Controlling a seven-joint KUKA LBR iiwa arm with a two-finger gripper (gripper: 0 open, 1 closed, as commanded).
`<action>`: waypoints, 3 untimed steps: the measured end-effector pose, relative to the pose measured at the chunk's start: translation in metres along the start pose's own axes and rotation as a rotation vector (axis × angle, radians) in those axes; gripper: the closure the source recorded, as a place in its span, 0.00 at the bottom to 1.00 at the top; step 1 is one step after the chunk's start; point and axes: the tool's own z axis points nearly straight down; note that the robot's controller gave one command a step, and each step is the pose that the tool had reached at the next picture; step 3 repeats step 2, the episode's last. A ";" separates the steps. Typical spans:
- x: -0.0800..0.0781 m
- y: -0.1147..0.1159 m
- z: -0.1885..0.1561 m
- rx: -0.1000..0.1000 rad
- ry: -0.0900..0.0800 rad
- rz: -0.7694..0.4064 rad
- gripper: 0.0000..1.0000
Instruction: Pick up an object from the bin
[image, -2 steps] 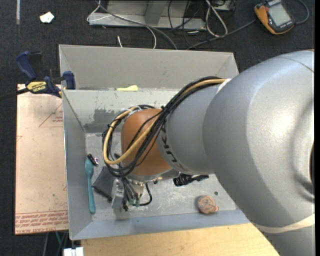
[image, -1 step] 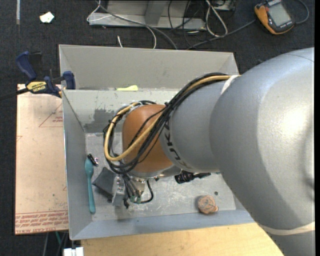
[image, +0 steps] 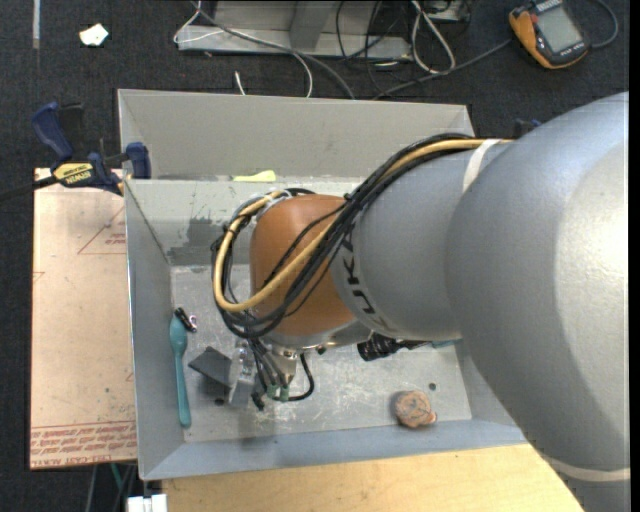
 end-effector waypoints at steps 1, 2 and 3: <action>-0.001 0.001 -0.030 -0.005 -0.006 -0.001 1.00; 0.000 0.001 -0.061 -0.003 -0.003 -0.003 1.00; 0.000 0.001 -0.061 -0.003 -0.003 -0.003 1.00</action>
Offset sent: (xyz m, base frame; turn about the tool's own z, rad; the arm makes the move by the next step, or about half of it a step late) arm 0.0017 0.0009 0.0836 -0.0011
